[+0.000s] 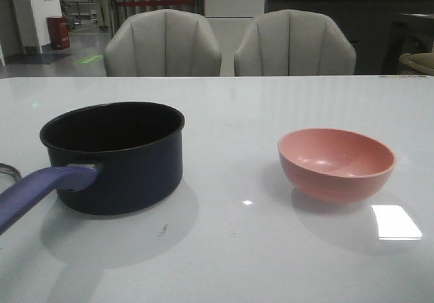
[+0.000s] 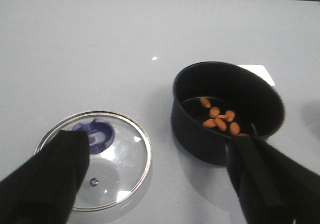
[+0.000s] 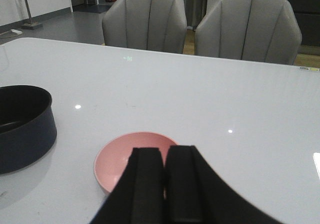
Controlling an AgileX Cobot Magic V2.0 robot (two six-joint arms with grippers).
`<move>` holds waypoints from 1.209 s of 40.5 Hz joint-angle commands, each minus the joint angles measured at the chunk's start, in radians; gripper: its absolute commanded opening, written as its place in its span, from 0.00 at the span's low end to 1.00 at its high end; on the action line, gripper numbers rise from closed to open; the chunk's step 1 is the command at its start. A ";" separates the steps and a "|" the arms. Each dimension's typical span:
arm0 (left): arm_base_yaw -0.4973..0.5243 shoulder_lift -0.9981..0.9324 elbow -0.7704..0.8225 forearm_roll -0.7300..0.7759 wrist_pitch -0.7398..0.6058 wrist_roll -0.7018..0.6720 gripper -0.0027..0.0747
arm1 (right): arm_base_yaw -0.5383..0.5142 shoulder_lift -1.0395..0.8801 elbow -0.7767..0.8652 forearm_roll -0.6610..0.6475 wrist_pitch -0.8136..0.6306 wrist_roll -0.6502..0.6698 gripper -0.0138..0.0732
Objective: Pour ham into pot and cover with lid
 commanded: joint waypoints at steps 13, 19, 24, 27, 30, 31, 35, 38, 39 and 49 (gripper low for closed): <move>0.138 0.457 -0.189 -0.039 -0.001 -0.072 0.81 | 0.001 0.004 -0.029 -0.001 -0.079 -0.009 0.33; 0.138 0.646 -0.273 -0.029 0.047 -0.072 0.81 | 0.001 0.004 -0.029 -0.001 -0.079 -0.009 0.33; 0.140 0.790 -0.362 -0.007 0.084 -0.072 0.81 | 0.001 0.004 -0.029 -0.001 -0.079 -0.009 0.33; 0.140 0.858 -0.419 -0.005 0.113 -0.072 0.81 | 0.001 0.004 -0.029 -0.001 -0.079 -0.009 0.33; 0.140 0.926 -0.470 -0.005 0.158 -0.072 0.81 | 0.001 0.004 -0.029 -0.001 -0.079 -0.009 0.33; 0.140 0.943 -0.485 -0.005 0.173 -0.072 0.81 | 0.001 0.004 -0.029 -0.001 -0.079 -0.009 0.33; 0.148 1.012 -0.551 -0.005 0.225 -0.070 0.81 | 0.001 0.004 -0.029 -0.001 -0.079 -0.009 0.33; 0.167 1.047 -0.578 -0.019 0.241 -0.064 0.81 | 0.001 0.004 -0.029 -0.001 -0.079 -0.009 0.33; 0.175 1.057 -0.586 -0.024 0.246 -0.062 0.81 | 0.001 0.004 -0.029 -0.001 -0.079 -0.009 0.33; 0.232 1.133 -0.641 -0.075 0.311 0.040 0.81 | 0.001 0.004 -0.029 -0.001 -0.079 -0.009 0.33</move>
